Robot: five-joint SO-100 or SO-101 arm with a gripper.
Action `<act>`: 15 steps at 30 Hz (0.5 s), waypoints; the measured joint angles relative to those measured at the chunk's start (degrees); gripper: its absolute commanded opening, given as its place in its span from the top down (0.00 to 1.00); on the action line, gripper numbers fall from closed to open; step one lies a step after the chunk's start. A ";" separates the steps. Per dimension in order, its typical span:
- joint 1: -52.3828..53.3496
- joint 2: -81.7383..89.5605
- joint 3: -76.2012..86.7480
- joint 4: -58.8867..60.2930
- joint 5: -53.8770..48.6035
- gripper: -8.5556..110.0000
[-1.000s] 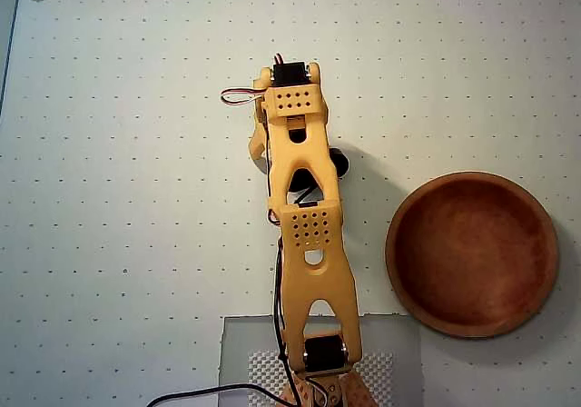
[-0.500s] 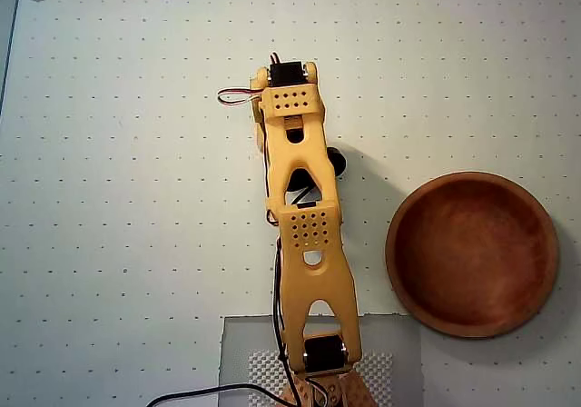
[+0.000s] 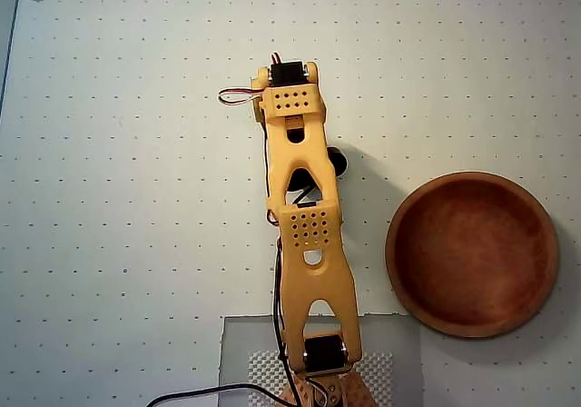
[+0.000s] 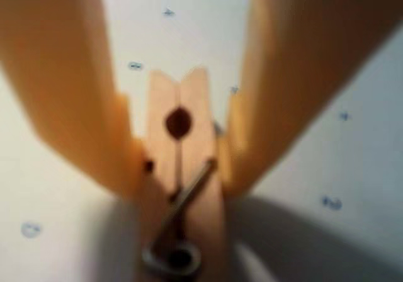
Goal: Grasp a clothespin and put it in the bowl.
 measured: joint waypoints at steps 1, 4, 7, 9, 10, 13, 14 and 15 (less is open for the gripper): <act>0.00 0.00 0.00 0.00 0.00 0.96; 0.00 0.00 0.00 0.44 0.00 0.96; 0.09 1.23 0.00 0.97 0.00 0.96; 0.09 3.96 0.00 2.02 0.70 0.96; 0.09 5.98 0.00 3.08 1.49 0.96; 0.62 13.27 0.00 6.59 4.75 0.96; 0.79 15.64 0.00 7.56 5.89 0.96; 0.97 18.11 0.00 8.35 7.03 0.96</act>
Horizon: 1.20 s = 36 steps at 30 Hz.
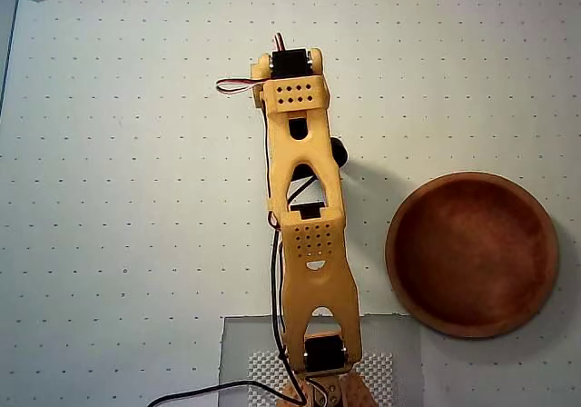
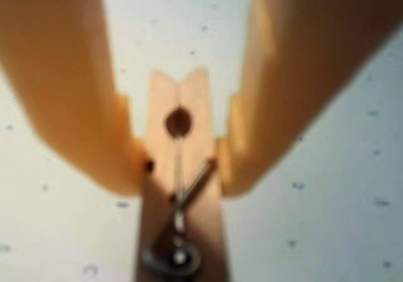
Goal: Grasp a clothespin and put it in the bowl.
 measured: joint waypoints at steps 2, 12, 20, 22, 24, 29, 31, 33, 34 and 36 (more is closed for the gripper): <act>0.35 7.38 0.88 0.70 2.72 0.96; 4.83 31.82 16.00 0.70 2.81 0.96; 11.87 47.29 27.95 0.70 1.85 0.96; 14.50 49.48 31.20 0.70 1.85 0.96; 20.74 52.47 37.18 0.70 1.85 0.96; 30.15 56.51 49.75 0.70 1.85 0.96; 31.64 57.74 54.49 0.70 1.85 0.96; 33.66 59.06 59.06 0.70 1.85 0.96; 33.84 59.50 60.73 0.70 1.85 0.96; 34.28 60.21 62.84 0.70 1.85 0.96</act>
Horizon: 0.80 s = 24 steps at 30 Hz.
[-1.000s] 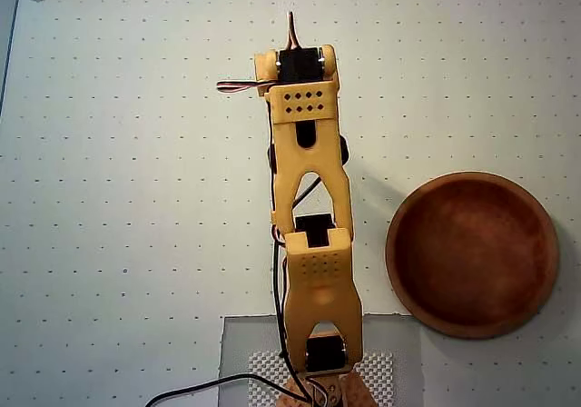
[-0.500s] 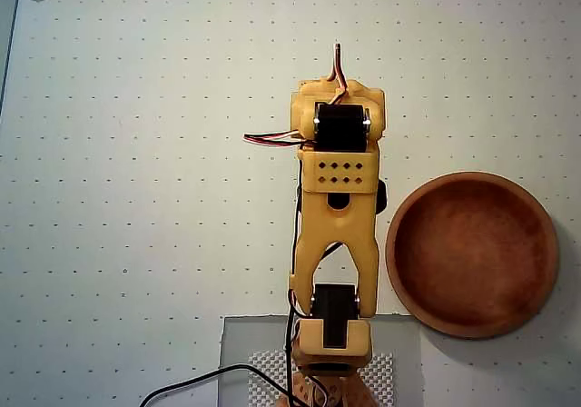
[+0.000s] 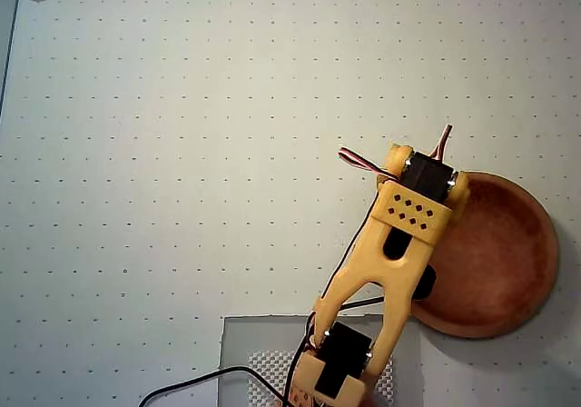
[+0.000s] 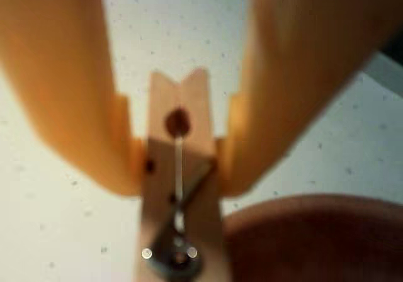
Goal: Grasp a clothespin and put it in the bowl.
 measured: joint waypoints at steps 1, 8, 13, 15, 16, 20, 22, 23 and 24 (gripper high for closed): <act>0.70 0.26 0.88 0.00 0.00 0.96; 4.48 0.70 5.45 0.00 0.00 0.96; 7.91 0.70 5.45 0.00 -0.18 0.96; 8.61 0.70 4.57 0.00 -1.41 0.96; 9.14 0.70 4.22 0.00 -1.85 0.96; 13.01 0.79 2.90 0.00 -5.01 0.96; 14.24 0.26 2.72 0.00 -6.42 0.96; 15.21 -0.79 2.20 0.00 -7.12 0.96; 15.82 -1.85 1.85 0.00 -7.47 0.96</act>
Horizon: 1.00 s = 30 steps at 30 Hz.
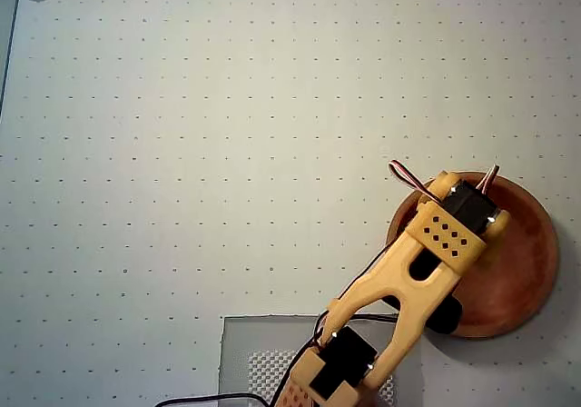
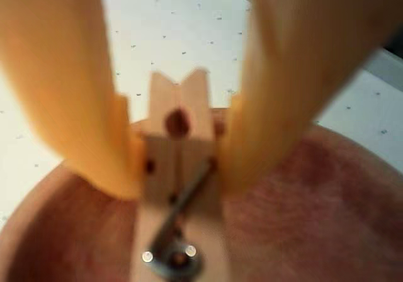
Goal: Grasp a clothespin and put it in the bowl.
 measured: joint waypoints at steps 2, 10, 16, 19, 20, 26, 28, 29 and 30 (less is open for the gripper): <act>2.20 -3.16 -1.05 -0.53 -0.88 0.96; 5.62 -11.78 -1.49 -5.19 -1.85 0.96; 5.71 -18.46 -1.58 -8.53 -1.85 0.96; 5.71 -21.36 -1.58 -10.72 -1.85 0.96; 5.71 -21.97 -1.58 -11.16 -1.85 0.96; 2.64 -25.75 -1.58 -12.83 -1.85 0.95; 2.02 -26.89 -1.58 -12.83 -1.85 0.95; 1.76 -27.60 -1.58 -12.83 -1.85 0.95; 1.58 -28.21 -1.58 -12.83 -1.85 0.95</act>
